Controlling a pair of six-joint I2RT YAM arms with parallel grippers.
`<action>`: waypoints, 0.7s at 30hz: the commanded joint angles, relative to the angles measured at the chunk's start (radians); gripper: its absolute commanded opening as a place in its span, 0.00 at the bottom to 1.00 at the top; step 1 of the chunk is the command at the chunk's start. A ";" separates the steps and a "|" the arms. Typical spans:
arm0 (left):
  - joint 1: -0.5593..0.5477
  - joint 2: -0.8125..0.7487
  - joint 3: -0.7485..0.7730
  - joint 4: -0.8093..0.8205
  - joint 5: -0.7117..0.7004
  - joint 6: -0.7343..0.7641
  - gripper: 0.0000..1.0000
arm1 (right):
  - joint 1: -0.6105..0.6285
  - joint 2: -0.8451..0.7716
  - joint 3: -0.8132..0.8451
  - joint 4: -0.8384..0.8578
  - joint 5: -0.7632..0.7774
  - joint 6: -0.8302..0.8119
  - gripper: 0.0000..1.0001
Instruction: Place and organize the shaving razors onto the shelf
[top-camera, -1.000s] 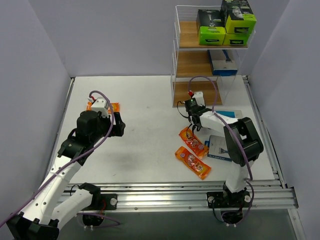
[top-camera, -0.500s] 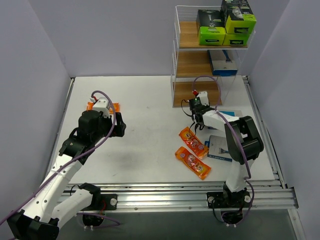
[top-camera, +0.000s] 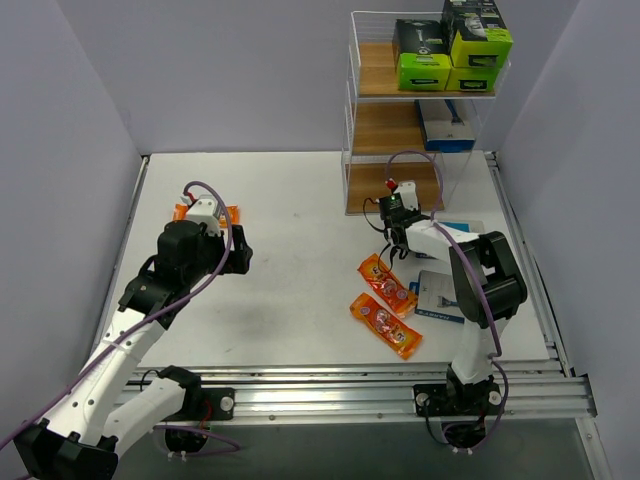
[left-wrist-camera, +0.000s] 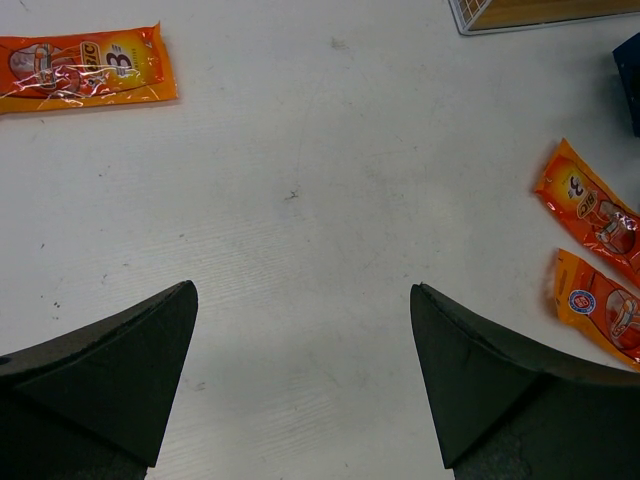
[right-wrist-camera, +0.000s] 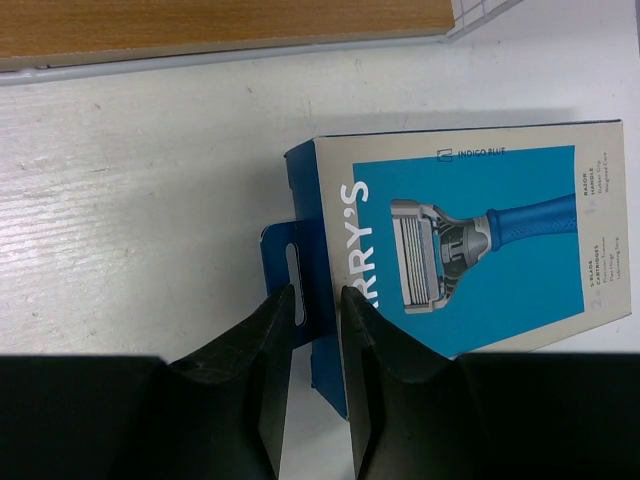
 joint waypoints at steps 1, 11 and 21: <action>-0.005 -0.005 0.026 0.030 0.008 0.011 0.96 | 0.007 -0.021 -0.001 0.026 0.021 -0.009 0.22; -0.005 -0.003 0.025 0.029 0.009 0.011 0.96 | 0.013 0.005 0.004 0.029 -0.003 -0.020 0.24; -0.005 0.001 0.026 0.027 0.009 0.011 0.96 | 0.019 0.019 -0.006 0.037 0.000 -0.022 0.23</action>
